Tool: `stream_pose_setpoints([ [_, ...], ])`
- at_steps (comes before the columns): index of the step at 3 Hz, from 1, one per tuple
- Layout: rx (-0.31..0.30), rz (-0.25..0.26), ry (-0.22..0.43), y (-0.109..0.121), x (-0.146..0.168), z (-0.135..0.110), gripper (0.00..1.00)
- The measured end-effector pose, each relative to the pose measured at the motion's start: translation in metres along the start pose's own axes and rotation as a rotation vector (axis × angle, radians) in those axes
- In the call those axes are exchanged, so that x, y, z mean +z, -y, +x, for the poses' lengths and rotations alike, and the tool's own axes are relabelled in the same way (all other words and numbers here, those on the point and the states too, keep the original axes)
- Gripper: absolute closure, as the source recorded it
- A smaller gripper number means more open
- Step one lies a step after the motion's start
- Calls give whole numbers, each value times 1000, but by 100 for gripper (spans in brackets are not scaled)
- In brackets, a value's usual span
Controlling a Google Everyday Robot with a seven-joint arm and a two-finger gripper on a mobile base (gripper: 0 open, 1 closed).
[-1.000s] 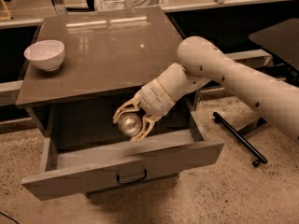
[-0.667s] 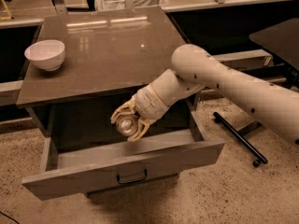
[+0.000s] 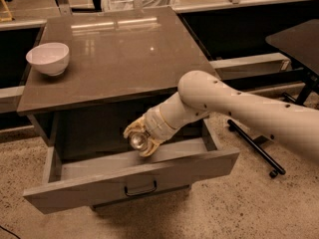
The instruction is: Place pepsi can into top drawer
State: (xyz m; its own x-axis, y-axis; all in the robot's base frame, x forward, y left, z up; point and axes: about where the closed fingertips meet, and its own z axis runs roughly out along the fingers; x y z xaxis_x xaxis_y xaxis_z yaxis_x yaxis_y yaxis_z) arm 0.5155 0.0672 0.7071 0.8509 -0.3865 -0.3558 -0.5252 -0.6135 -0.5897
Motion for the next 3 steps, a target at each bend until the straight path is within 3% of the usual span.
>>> stream_pose_setpoints([
  [1, -79, -85, -49, 1, 22, 4, 98],
  [3, -150, -118, 95, 14, 60, 1, 52],
])
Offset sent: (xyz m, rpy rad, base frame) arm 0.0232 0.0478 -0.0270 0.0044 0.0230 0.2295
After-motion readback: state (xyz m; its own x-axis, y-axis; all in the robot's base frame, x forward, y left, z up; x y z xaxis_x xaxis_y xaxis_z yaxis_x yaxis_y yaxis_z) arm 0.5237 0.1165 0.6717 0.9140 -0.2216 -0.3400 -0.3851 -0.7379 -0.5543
